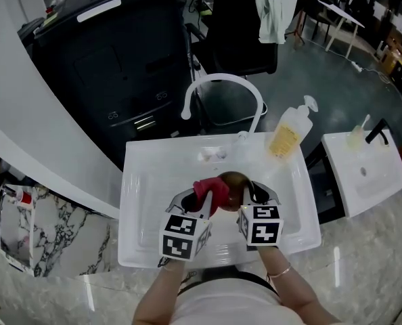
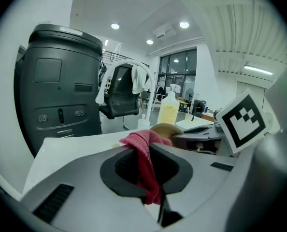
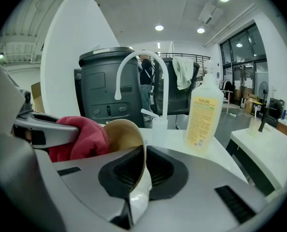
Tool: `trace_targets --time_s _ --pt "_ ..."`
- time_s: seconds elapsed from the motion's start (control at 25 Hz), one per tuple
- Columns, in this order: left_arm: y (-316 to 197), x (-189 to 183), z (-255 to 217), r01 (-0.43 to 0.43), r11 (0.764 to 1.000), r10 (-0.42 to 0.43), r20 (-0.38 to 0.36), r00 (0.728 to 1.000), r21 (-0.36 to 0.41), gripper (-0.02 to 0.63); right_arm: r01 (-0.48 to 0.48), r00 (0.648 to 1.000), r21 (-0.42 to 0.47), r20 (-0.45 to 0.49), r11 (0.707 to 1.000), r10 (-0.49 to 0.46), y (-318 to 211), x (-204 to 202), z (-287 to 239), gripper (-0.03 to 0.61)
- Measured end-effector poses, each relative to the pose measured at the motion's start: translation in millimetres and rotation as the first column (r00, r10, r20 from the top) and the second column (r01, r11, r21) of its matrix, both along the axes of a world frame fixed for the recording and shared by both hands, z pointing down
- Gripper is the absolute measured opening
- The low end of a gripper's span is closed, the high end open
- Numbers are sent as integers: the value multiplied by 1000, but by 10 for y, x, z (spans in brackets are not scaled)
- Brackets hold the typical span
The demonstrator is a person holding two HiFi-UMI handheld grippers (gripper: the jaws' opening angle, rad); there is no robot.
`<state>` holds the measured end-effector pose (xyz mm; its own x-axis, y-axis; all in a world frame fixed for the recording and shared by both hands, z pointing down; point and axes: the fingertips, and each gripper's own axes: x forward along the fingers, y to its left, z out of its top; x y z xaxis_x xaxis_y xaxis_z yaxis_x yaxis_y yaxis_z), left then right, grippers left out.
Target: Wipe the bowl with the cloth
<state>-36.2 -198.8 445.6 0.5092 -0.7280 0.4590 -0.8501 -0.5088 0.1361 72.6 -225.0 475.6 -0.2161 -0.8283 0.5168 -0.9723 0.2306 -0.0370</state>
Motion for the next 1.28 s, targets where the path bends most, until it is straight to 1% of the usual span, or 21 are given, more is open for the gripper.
trace_targets --time_s 0.12,0.24,0.32,0.4,0.48,0.56,0.64,0.72,0.88,1.04,1.28 --pt "20 -146 -10 -1 1000 1 9 1000 10 44 -4 1000 -17 18 1000 5 3 29 42 17" --pt "46 -192 -185 0 999 2 -37 999 53 44 -3 999 -29 36 1000 4 -2 -9 59 15" --pt "72 -82 -327 -26 996 33 -68 997 90 44 2 998 -37 56 999 0 -8 -50 67 14" --pt "90 98 -351 -76 993 83 -72 994 95 44 6 997 -43 75 999 -3 -5 -99 68 15" --pt "107 262 -243 -122 991 126 -77 989 57 44 10 996 -44 88 999 -6 6 -151 57 14" --pt "135 378 -83 -162 987 161 -104 981 -7 44 10 996 -44 94 999 -6 11 -190 43 15" --pt "172 446 45 -191 980 181 -140 974 -62 44 10 995 -48 95 999 -5 16 -206 48 17" --pt "231 509 140 -223 969 205 -159 966 -103 44 9 995 -53 99 999 -4 22 -206 61 20" --pt "372 598 329 -287 943 268 -126 955 -167 43 0 996 -53 94 999 5 7 -215 72 28" --pt "417 555 394 -282 940 263 -120 957 -191 43 6 996 -61 87 998 0 17 -237 112 28" --pt "452 379 477 -257 942 245 -81 966 -216 43 -1 996 -77 86 997 7 34 -237 180 28"
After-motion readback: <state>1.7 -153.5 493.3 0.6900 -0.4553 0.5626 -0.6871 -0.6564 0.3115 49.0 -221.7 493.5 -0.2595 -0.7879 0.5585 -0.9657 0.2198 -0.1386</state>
